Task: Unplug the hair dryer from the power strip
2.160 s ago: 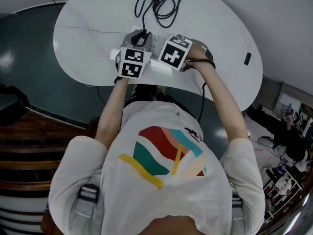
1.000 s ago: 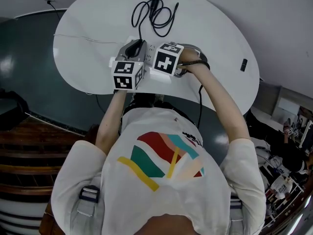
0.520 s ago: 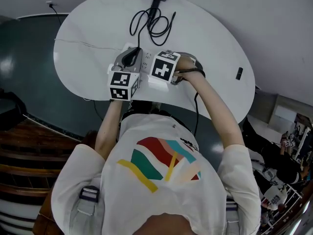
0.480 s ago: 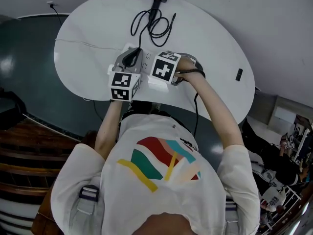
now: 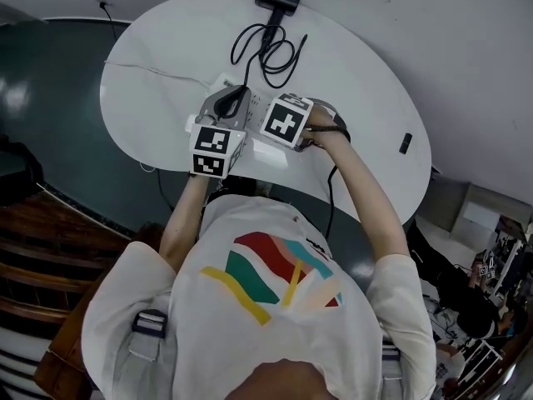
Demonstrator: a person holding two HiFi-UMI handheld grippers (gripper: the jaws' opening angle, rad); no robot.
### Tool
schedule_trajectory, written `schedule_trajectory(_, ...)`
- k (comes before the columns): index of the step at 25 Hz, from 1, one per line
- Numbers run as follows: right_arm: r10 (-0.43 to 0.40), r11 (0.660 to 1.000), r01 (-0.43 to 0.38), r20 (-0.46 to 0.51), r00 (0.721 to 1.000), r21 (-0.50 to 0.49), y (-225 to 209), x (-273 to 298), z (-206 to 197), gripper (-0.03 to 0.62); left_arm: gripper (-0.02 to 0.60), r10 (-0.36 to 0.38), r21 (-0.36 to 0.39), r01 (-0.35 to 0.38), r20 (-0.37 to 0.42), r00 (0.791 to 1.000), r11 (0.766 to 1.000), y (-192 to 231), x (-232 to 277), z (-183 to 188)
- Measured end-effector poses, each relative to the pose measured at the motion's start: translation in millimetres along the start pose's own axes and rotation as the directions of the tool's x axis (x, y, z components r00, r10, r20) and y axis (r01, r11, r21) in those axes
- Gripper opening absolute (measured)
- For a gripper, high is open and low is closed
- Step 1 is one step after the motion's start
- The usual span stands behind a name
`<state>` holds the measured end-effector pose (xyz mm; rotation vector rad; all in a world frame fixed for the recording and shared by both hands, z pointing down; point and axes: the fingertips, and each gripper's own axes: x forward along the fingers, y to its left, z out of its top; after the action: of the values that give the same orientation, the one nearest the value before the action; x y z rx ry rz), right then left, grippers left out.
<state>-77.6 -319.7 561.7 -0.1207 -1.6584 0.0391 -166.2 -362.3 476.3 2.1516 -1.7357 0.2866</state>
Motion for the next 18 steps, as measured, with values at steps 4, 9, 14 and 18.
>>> schedule_trajectory(4,-0.012,1.000,0.011,0.018,1.000,0.010,0.0,-2.4,3.3,0.124,0.009,-0.004,0.010,0.004,0.035,0.999,1.000,-4.0,-4.2,9.6)
schedule_trajectory(9,-0.047,0.999,0.047,0.001,0.999,-0.010,-1.2,13.7,3.3,0.109,0.011,-0.085,0.114,0.053,0.295,0.952,0.992,-22.2,-21.5,109.6)
schedule_trajectory(14,-0.083,0.996,0.083,0.034,0.996,-0.026,2.7,12.1,0.8,0.104,0.011,-0.010,0.109,-0.023,0.293,0.956,0.994,3.5,-34.3,114.5)
schedule_trajectory(18,-0.068,0.998,0.069,0.059,0.996,-0.004,0.8,12.0,2.0,0.112,0.011,0.024,0.129,-0.062,0.276,0.961,0.990,9.2,-37.6,109.1)
